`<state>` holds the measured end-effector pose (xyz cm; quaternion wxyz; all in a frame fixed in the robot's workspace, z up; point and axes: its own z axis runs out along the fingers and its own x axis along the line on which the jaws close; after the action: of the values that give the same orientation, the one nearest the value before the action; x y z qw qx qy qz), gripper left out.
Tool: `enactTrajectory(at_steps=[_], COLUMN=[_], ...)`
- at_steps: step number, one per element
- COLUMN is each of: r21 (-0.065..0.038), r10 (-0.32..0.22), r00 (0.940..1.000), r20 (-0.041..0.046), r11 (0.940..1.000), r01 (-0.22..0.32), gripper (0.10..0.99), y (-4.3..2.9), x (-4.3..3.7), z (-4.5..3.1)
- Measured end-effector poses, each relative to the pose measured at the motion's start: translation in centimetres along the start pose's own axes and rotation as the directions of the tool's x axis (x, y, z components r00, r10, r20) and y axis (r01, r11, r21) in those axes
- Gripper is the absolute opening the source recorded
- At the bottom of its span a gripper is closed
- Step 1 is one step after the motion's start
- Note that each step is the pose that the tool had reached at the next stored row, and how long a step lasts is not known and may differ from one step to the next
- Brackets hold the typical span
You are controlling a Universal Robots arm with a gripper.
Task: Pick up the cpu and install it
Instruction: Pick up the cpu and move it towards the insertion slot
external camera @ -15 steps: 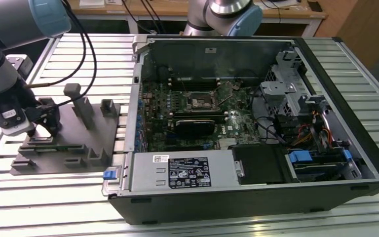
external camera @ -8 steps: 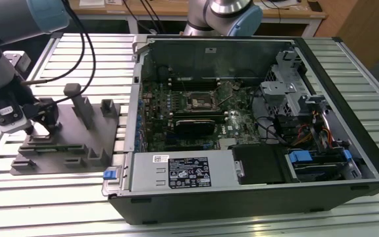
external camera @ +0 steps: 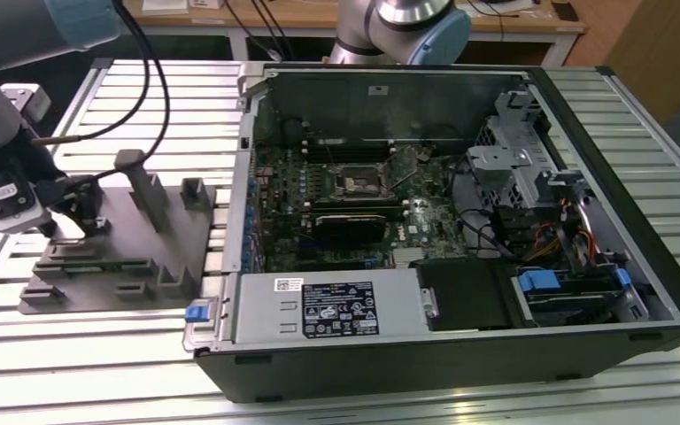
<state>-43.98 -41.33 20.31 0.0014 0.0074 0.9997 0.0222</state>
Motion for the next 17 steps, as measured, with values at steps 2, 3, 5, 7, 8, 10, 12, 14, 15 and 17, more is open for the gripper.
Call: enactTrajectory(at_steps=[2, 3, 5, 7, 8, 10, 12, 14, 15, 17], r21=[0.0, 0.0, 0.0, 0.0, 0.0, 0.0, 0.0, 0.0, 0.0, 0.0], r10=[0.0, 0.0, 0.0, 0.0, 0.0, 0.0, 0.0, 0.0, 0.0, 0.0], r00=[1.0, 1.0, 1.0, 1.0, 1.0, 1.0, 1.0, 1.0, 1.0, 1.0], r20=[0.0, -0.0001, 0.0001, 0.0002, 0.0004, 0.0, -0.0001, 0.0, 0.0, -0.0001], r11=[1.0, 1.0, 1.0, 1.0, 1.0, 1.0, 1.0, 1.0, 1.0, 1.0], r01=[0.0, 0.0, 0.0, 0.0, 0.0, 0.0, 0.0, 0.0, 0.0, 0.0], gripper=[0.541, 0.541, 0.541, 0.541, 0.541, 0.541, 0.541, 0.541, 0.541, 0.541], y=[0.01, 0.02, 0.02, 0.03, 0.03, 0.03, 0.04, 0.04, 0.04, 0.04], x=[0.0, 0.0, 0.0, -0.01, -0.01, 0.0, 0.0, 0.0, 0.0, 0.0], z=[-0.27, -0.39, -0.56, -0.68, -0.69, -0.76, -0.82, -0.92, -0.96, -1.06])
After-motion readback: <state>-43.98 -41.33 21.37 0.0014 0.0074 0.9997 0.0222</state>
